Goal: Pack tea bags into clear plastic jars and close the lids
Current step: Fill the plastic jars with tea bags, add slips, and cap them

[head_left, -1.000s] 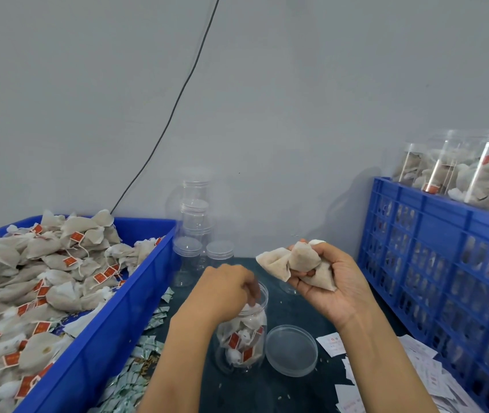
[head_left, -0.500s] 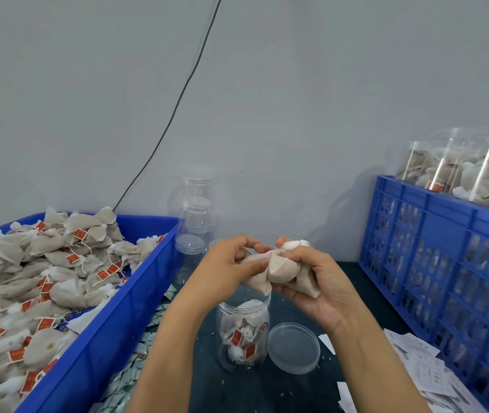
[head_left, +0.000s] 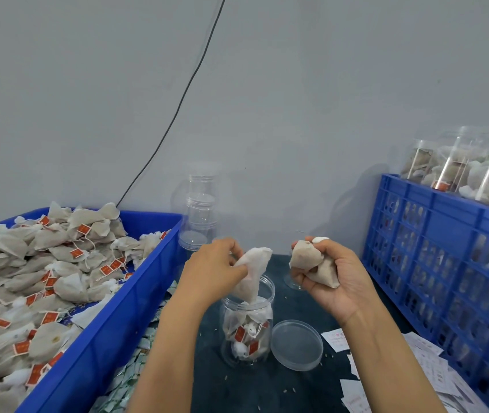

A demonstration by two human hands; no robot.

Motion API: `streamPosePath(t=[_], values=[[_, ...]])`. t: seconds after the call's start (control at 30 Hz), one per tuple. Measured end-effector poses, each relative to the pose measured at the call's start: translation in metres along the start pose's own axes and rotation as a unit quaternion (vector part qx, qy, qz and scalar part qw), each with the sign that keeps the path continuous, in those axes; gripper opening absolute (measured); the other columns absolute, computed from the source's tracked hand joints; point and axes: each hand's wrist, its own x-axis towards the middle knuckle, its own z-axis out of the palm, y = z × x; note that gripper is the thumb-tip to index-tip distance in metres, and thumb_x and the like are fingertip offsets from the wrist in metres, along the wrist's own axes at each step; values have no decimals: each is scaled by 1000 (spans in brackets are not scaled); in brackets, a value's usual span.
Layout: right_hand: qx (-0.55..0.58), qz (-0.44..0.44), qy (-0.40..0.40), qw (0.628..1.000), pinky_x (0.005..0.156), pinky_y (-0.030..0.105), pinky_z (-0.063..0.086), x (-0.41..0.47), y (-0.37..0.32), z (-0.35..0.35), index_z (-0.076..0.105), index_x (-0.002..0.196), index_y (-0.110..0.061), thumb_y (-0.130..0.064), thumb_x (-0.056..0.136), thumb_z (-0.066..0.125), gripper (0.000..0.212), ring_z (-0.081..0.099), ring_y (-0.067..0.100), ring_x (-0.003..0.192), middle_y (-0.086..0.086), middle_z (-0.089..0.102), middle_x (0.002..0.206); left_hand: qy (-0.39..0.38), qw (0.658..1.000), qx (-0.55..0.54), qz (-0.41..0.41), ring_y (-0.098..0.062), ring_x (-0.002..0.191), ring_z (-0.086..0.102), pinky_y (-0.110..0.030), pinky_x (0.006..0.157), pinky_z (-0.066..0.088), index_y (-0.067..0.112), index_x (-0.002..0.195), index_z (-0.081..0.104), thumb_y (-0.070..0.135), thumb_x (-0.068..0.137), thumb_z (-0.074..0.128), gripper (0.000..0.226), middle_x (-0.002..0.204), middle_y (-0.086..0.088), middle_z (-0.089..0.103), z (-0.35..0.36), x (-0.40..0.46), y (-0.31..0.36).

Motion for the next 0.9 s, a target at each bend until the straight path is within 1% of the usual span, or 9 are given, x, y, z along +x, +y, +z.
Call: streamPosePath(t=[0.1, 0.23, 0.33, 0.4, 0.47, 0.53, 0.67, 0.73, 0.9], values=[[40, 13, -29, 999, 51, 30, 50, -1, 0, 2, 53, 78, -6, 1, 68, 55, 12, 54, 22, 77, 12, 56, 82, -9, 998, -65, -10, -16, 92, 65, -23, 69, 50, 28, 88, 53, 19, 85, 63, 13, 98, 4, 69, 3, 2, 2], [56, 18, -56, 997, 47, 30, 49, -3, 0, 4, 53, 82, -5, 0, 67, 55, 16, 55, 22, 75, 14, 54, 87, -7, 994, -112, 7, -16, 84, 65, -27, 71, 52, 23, 79, 54, 18, 84, 68, 16, 83, 2, 68, 5, -1, 6], [47, 19, -57, 997, 47, 31, 49, -2, 0, 3, 53, 86, -6, 0, 68, 55, 19, 58, 20, 73, 10, 57, 82, -25, 998, 42, 34, -13, 91, 60, -33, 85, 47, 27, 76, 56, 37, 81, 72, 19, 89, 10, 64, 7, -2, 6], [44, 19, -53, 997, 45, 30, 48, -2, 1, 2, 53, 83, -6, 1, 68, 55, 17, 58, 20, 73, 8, 59, 77, -23, 983, 175, 44, -15, 103, 54, -34, 92, 37, 31, 89, 59, 45, 80, 71, 20, 105, 9, 62, 9, -1, 5], [29, 16, -45, 998, 45, 30, 47, -2, 1, 3, 55, 78, -6, 1, 67, 56, 14, 57, 20, 72, 7, 60, 74, -23, 975, 218, 39, -16, 108, 52, -34, 93, 33, 32, 108, 58, 47, 79, 72, 36, 112, 8, 59, 10, -1, 4], [6, 10, -39, 999, 48, 30, 49, -2, 2, 3, 55, 76, -7, 0, 65, 59, 13, 58, 19, 69, 7, 61, 73, 0, 988, 147, 54, -11, 98, 55, -29, 83, 37, 34, 109, 55, 46, 77, 75, 40, 103, 12, 60, 10, -1, 4], [-32, 3, -21, 999, 56, 31, 51, -3, 3, 3, 57, 77, -8, 1, 80, 54, 10, 60, 17, 65, 7, 62, 72, 41, 993, 59, 93, -4, 74, 53, -14, 64, 38, 32, 83, 60, 31, 78, 78, 18, 84, 14, 61, 10, 0, 9], [-31, 3, -15, 999, 55, 31, 51, -4, 3, 4, 57, 75, -7, 1, 84, 51, 14, 60, 16, 62, 7, 63, 70, 38, 995, 44, 81, -3, 70, 55, -11, 63, 40, 28, 76, 61, 24, 76, 79, 19, 80, 12, 62, 11, 1, 9], [-14, 3, -10, 1000, 48, 29, 50, -8, 1, 6, 57, 73, -6, 2, 84, 51, 15, 60, 16, 59, 8, 62, 68, -5, 1000, 21, 22, -11, 71, 63, -21, 70, 51, 15, 86, 61, 8, 72, 83, 27, 77, 2, 68, 15, 2, 10]])
